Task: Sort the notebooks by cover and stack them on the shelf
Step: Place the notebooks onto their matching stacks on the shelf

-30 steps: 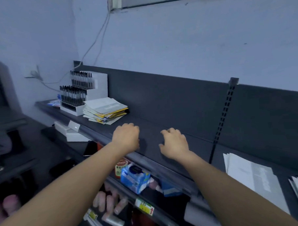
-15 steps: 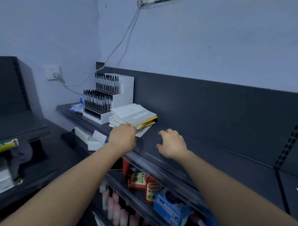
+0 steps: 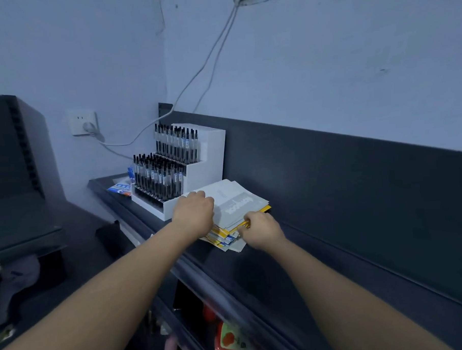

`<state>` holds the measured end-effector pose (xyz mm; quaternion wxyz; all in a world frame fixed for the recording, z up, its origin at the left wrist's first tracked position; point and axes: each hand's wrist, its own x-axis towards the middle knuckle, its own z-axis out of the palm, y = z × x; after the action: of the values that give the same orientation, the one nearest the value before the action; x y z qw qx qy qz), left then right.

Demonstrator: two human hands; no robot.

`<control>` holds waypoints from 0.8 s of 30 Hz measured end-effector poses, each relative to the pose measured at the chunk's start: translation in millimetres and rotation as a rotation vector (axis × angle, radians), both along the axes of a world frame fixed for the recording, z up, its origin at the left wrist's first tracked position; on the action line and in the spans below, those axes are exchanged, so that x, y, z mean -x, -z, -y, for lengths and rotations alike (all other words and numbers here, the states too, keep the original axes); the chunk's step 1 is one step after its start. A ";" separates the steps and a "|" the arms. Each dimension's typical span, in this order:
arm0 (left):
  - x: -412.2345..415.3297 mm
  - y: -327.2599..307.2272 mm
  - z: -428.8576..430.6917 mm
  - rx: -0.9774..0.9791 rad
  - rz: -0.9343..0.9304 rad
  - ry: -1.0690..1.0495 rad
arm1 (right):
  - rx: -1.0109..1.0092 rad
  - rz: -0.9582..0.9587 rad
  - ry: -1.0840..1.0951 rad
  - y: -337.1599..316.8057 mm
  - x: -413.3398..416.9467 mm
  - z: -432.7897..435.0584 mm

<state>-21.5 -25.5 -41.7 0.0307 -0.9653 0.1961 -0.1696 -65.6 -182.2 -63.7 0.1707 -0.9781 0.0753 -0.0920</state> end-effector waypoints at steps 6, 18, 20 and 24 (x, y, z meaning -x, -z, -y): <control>-44.7 10.1 6.0 -0.025 -0.079 -0.048 | -0.166 -0.016 0.171 9.9 -30.6 0.5; -58.9 21.5 12.0 0.032 -0.024 0.106 | -0.900 0.003 0.468 12.9 -47.5 -11.0; -57.0 23.5 12.3 0.055 -0.011 0.135 | -1.028 0.043 0.516 18.5 -46.2 -12.0; -58.0 28.3 9.6 0.174 -0.040 0.256 | -1.175 0.133 0.608 19.2 -39.9 -11.6</control>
<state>36.5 -35.0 -69.9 -0.0789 -0.9346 0.3028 -0.1691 -25.8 -170.6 -83.0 0.6461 -0.6498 0.3749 -0.1400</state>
